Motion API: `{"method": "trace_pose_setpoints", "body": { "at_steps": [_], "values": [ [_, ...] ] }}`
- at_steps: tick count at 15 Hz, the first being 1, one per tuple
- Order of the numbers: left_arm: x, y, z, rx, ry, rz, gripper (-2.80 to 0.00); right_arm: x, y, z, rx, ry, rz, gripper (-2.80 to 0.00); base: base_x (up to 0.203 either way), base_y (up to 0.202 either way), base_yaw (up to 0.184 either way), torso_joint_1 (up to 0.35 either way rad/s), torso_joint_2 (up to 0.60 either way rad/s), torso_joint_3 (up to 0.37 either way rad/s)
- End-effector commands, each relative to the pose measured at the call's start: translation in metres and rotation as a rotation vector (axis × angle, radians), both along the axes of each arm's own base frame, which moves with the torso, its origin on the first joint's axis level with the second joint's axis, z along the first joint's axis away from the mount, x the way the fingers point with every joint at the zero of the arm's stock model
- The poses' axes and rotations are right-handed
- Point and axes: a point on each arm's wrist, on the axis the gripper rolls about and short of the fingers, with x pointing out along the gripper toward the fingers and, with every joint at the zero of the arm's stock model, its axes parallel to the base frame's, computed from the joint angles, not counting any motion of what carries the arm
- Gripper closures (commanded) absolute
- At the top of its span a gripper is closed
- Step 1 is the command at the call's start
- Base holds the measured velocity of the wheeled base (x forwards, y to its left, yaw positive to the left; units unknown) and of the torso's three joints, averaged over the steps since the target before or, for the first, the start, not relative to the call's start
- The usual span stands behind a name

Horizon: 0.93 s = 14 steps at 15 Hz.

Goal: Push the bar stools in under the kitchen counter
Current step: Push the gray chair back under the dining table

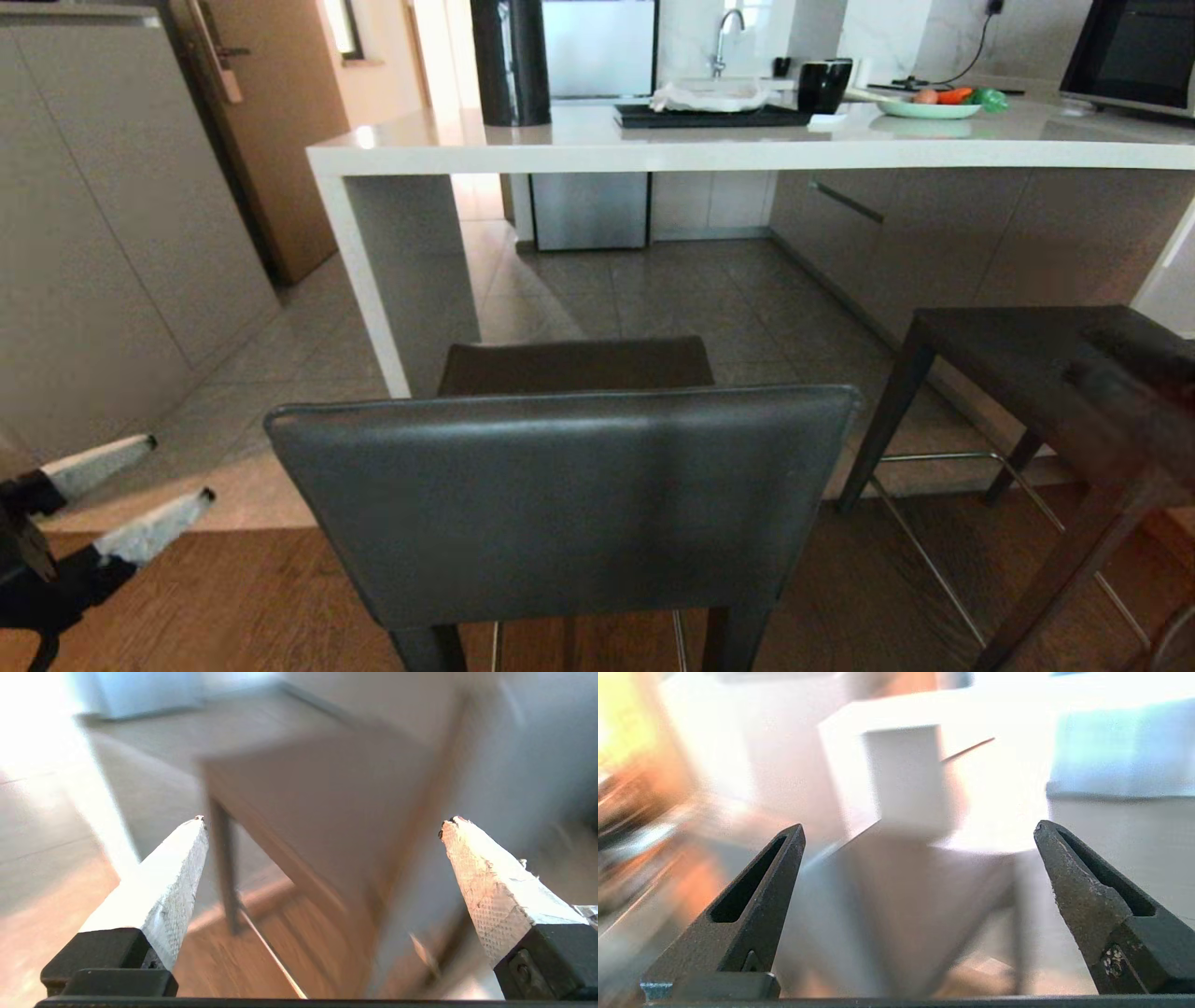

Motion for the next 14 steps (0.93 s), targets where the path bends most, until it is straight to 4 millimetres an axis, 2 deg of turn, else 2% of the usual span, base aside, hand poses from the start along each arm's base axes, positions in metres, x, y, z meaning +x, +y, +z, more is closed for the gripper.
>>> {"method": "trace_pose_setpoints", "body": {
  "at_steps": [1,3,5,8,10,12,14],
  "values": [
    [0.004,0.004,0.025,-0.059,-0.084,0.146,-2.80,-0.004,-0.012,0.013,0.038,-0.068,-0.161,-2.80,0.000,0.000,0.000,0.000,0.00,0.000],
    [0.026,0.020,0.042,-0.129,-0.171,0.410,-2.80,0.004,-0.030,0.030,0.080,-0.088,-0.349,-2.80,0.000,0.000,0.000,0.000,0.00,0.000],
    [0.042,0.031,0.036,-0.096,-0.149,0.627,-2.80,0.011,-0.041,0.037,0.169,-0.043,-0.566,-2.80,0.000,0.000,0.000,0.000,0.00,0.000],
    [0.053,0.009,0.036,-0.044,-0.160,0.668,-2.80,0.014,-0.050,0.054,0.280,-0.070,-0.885,-2.80,0.000,0.000,0.000,0.000,0.00,0.000],
    [0.054,-0.007,0.033,-0.024,-0.159,0.757,-2.80,0.000,-0.042,0.061,0.220,-0.120,-0.897,-2.80,0.000,0.000,0.000,0.000,0.00,0.000],
    [0.044,-0.030,0.032,-0.023,-0.163,0.701,-2.80,-0.013,-0.022,0.065,0.206,-0.153,-0.777,-2.80,0.000,0.000,0.000,0.000,0.00,0.000],
    [0.032,-0.054,0.034,-0.038,-0.184,0.585,-2.80,-0.023,-0.010,0.055,0.189,-0.118,-0.698,-2.80,0.000,0.000,0.000,0.000,0.00,0.000]
  ]
}}
